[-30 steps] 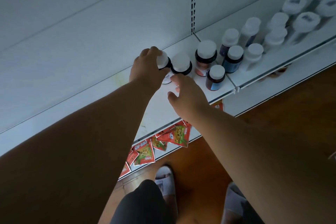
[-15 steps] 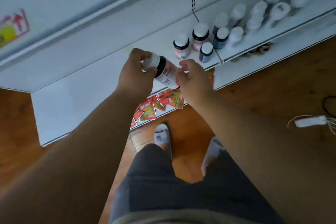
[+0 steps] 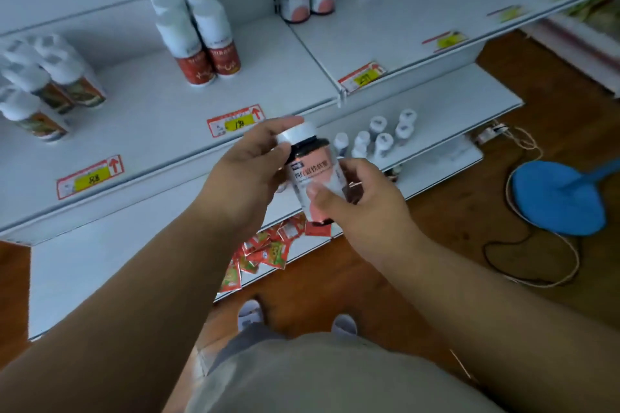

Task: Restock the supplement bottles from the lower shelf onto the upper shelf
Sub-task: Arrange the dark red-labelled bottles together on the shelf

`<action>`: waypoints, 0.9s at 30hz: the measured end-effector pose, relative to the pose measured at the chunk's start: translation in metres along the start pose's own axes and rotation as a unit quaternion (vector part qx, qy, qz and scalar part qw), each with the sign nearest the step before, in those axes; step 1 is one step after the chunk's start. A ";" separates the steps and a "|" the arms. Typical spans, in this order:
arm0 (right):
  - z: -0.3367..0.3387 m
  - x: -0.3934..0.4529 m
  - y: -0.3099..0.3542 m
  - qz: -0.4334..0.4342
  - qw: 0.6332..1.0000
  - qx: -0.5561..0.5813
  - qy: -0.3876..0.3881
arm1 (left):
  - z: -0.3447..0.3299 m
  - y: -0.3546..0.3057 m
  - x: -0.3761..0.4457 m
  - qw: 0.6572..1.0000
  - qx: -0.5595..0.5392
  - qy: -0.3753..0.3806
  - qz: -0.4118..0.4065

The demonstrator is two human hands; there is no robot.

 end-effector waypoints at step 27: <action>0.070 0.160 0.121 0.046 0.995 -0.019 -0.085 | 0.014 -0.095 0.146 0.996 0.094 0.003 0.000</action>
Point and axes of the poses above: each hand's wrist, its own x-axis towards the middle knuckle, its own z-axis out of the back of the hand, y = z × x, the point moved 7 cm from there along x, towards the middle knuckle, and after that the axes turned 5 degrees about y, right-handed, at the moved point
